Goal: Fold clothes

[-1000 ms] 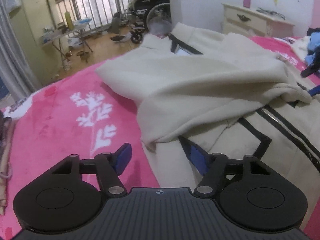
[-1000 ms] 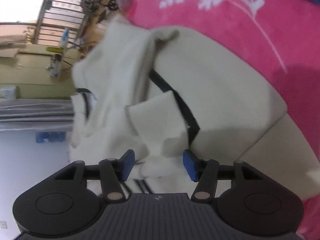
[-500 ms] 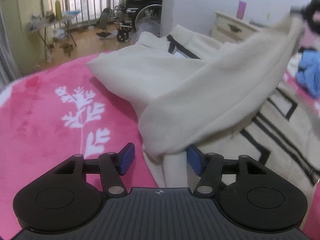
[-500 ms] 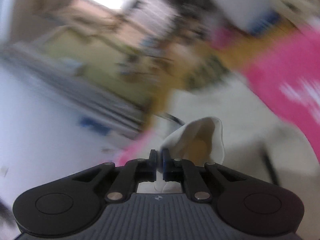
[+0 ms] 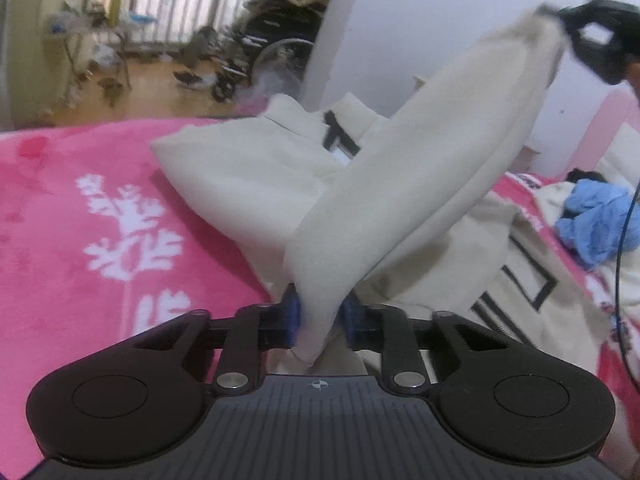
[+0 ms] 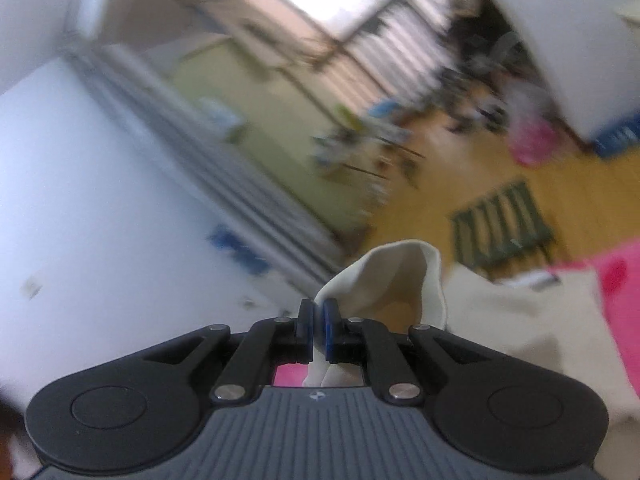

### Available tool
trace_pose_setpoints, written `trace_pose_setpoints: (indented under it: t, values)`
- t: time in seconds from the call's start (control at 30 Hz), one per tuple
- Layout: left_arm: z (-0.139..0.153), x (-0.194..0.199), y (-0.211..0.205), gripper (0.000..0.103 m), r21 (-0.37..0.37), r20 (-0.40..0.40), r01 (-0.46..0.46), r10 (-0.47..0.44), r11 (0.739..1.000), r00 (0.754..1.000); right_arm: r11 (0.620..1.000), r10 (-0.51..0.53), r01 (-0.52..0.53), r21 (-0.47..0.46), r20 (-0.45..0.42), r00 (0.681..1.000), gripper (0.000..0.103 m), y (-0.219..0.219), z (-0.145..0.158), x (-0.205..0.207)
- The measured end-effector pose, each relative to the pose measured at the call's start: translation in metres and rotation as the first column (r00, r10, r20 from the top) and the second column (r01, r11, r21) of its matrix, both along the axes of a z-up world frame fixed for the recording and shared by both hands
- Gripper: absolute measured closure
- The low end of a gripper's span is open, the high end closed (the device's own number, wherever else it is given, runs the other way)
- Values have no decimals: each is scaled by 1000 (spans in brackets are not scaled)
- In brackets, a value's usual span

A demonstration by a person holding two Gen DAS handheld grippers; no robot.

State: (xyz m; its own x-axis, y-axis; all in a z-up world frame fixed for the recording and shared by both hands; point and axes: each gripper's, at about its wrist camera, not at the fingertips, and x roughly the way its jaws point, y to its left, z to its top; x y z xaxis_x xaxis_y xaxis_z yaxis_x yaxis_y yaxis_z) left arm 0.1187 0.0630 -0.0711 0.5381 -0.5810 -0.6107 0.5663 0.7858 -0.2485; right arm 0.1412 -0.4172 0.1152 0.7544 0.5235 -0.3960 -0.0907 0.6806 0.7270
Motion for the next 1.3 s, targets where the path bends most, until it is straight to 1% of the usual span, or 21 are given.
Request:
trace_pose_setpoints:
  t: [0.07, 0.13, 0.17, 0.2, 0.27, 0.3, 0.33, 0.37, 0.43, 0.47, 0.5, 0.53, 0.6, 0.7, 0.8, 0.83, 0.93, 1.07, 1.23, 1.27, 1.3]
  values:
    - [8, -8, 1, 92, 36, 49, -50, 49, 998, 998, 1000, -24, 24, -3, -67, 997, 97, 0, -16, 26]
    - [17, -19, -2, 93, 97, 124, -90, 78, 991, 989, 999, 28, -28, -19, 3, 1000, 97, 12, -4, 39]
    - [22, -30, -10, 93, 171, 204, -94, 59, 981, 977, 998, 58, -57, -29, 44, 997, 97, 19, 3, 44]
    - [24, -43, -20, 93, 253, 292, -95, 18, 963, 956, 993, 104, -97, -63, 120, 987, 97, 25, 14, 36]
    - [17, -64, -37, 93, 392, 402, -83, -89, 916, 911, 967, 205, -152, -204, 274, 939, 97, 35, 37, 10]
    - [14, -74, -46, 93, 458, 446, -83, -148, 885, 883, 953, 225, -147, -264, 293, 929, 97, 33, 34, -2]
    - [7, -80, -52, 93, 511, 461, -77, -198, 856, 865, 938, 238, -139, -318, 300, 924, 97, 29, 30, -13]
    - [0, -84, -56, 93, 547, 463, -71, -230, 834, 856, 925, 211, -112, -364, 245, 946, 97, 20, 10, -20]
    - [-11, -85, -58, 90, 576, 432, -38, -264, 816, 862, 889, 122, -61, -453, 108, 987, 96, -3, -37, -33]
    - [-13, -85, -58, 89, 582, 414, -17, -278, 813, 867, 871, 63, -62, -487, -15, 998, 96, -15, -70, -35]
    - [-15, -84, -58, 87, 586, 395, 4, -290, 810, 871, 853, -3, -75, -517, -149, 989, 96, -28, -104, -36]
    - [-14, -85, -58, 86, 588, 376, 36, -312, 808, 872, 834, -64, -90, -545, -258, 964, 96, -39, -135, -40]
    - [-12, -87, -55, 86, 593, 362, 63, -335, 803, 870, 839, -145, -54, -542, -317, 937, 96, -53, -166, -57]
    - [-6, -84, -48, 86, 570, 322, 88, -320, 817, 891, 907, -181, 39, -419, -306, 935, 94, -66, -168, -72]
    - [-1, -78, -43, 82, 545, 313, 53, -261, 837, 913, 927, -209, 101, -361, -271, 940, 88, -73, -158, -79]
    - [0, -75, -43, 77, 530, 314, 41, -240, 847, 919, 928, -212, 111, -356, -259, 942, 88, -75, -153, -77]
    - [0, -63, -44, 73, 496, 282, 20, -183, 868, 942, 928, -208, 123, -350, -217, 954, 88, -70, -140, -68]
    - [-12, -58, -43, 72, 496, 200, 34, -152, 867, 968, 936, -135, 66, -346, -178, 975, 87, -38, -123, -52]
    - [-17, -59, -41, 69, 471, 222, -5, -113, 882, 968, 933, 43, -90, -350, -140, 989, 87, 29, -107, -20]
    - [-17, -58, -41, 70, 458, 226, -20, -95, 889, 970, 930, 76, -119, -348, -135, 988, 87, 43, -104, -14]
    - [-17, -57, -40, 76, 444, 228, -36, -74, 895, 971, 926, 110, -149, -345, -131, 985, 87, 57, -102, -8]
